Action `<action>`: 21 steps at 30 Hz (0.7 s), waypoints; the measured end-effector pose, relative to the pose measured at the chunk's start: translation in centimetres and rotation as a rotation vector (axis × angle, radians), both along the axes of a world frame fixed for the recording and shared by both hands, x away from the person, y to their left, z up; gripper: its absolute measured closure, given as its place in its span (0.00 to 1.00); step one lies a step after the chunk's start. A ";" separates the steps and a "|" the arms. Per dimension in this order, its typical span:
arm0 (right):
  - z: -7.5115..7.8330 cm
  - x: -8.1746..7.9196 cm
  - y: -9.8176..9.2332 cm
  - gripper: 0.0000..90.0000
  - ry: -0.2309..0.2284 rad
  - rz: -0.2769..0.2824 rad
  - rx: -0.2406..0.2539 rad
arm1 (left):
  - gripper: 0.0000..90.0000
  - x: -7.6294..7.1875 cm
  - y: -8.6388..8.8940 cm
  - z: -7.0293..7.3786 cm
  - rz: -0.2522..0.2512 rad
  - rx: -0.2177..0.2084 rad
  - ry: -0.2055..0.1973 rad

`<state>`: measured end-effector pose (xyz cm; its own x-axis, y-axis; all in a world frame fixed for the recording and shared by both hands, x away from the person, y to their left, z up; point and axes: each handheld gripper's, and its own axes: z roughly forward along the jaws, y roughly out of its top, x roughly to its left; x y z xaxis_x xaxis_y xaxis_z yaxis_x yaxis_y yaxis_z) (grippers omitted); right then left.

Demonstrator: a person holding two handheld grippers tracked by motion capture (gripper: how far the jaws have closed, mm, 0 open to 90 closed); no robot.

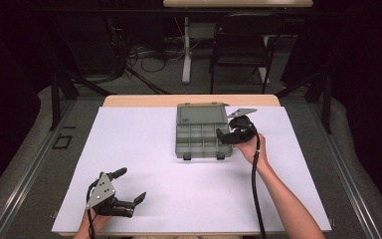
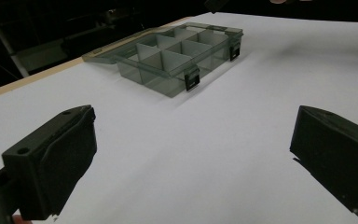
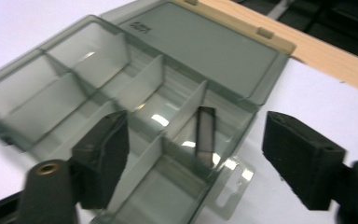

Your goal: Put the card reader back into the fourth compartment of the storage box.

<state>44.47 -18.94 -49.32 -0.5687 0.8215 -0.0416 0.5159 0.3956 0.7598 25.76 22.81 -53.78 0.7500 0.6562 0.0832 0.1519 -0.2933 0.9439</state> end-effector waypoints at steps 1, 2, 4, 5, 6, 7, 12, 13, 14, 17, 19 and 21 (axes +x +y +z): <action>0.0 -0.2 -0.1 0.19 0.008 0.009 0.006 | 0.00 0.0 0.0 0.0 -0.002 -0.001 0.000; 0.0 -0.4 -0.1 0.17 0.010 0.019 0.015 | 0.00 0.0 0.1 0.0 0.003 -0.003 -0.001; 0.0 -0.8 -0.1 0.16 0.015 0.035 0.018 | 0.01 -0.1 0.2 0.0 0.004 0.000 -0.004; 0.0 -1.0 -0.1 0.15 0.020 0.045 0.019 | 0.01 -0.1 0.3 0.0 0.005 -0.002 -0.003; -0.1 -1.3 0.0 0.14 0.028 0.054 0.022 | 0.00 -0.1 0.3 0.1 0.008 -0.001 -0.002; -0.1 -1.4 0.0 0.13 0.030 0.063 0.018 | 0.01 -0.1 0.3 0.1 0.009 -0.002 -0.004; 0.0 -2.6 0.1 0.09 0.039 0.105 0.020 | 0.00 -0.1 0.2 0.1 0.007 0.001 -0.005; 0.0 -2.8 0.1 0.09 0.038 0.110 0.020 | 0.01 -0.1 0.2 0.1 0.007 0.001 -0.004; 0.1 -3.1 0.0 0.08 0.037 0.119 0.022 | 0.01 -0.1 0.1 0.1 0.006 0.003 -0.005; 0.2 -3.8 0.0 0.07 0.037 0.143 0.024 | 0.01 -0.1 0.2 0.1 0.008 0.005 -0.006; 0.2 -4.4 -0.1 0.06 0.026 0.163 0.036 | 0.00 -0.1 0.2 0.1 0.010 0.001 -0.007; 0.3 -4.9 -0.1 0.06 0.025 0.181 0.038 | 0.01 -0.1 0.3 0.1 0.014 0.000 -0.007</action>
<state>39.55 -19.02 -49.01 -0.7079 0.7063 0.0040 0.4580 0.4547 0.7638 25.64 23.06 -53.69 0.7402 0.6665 0.0884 0.1491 -0.2910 0.9450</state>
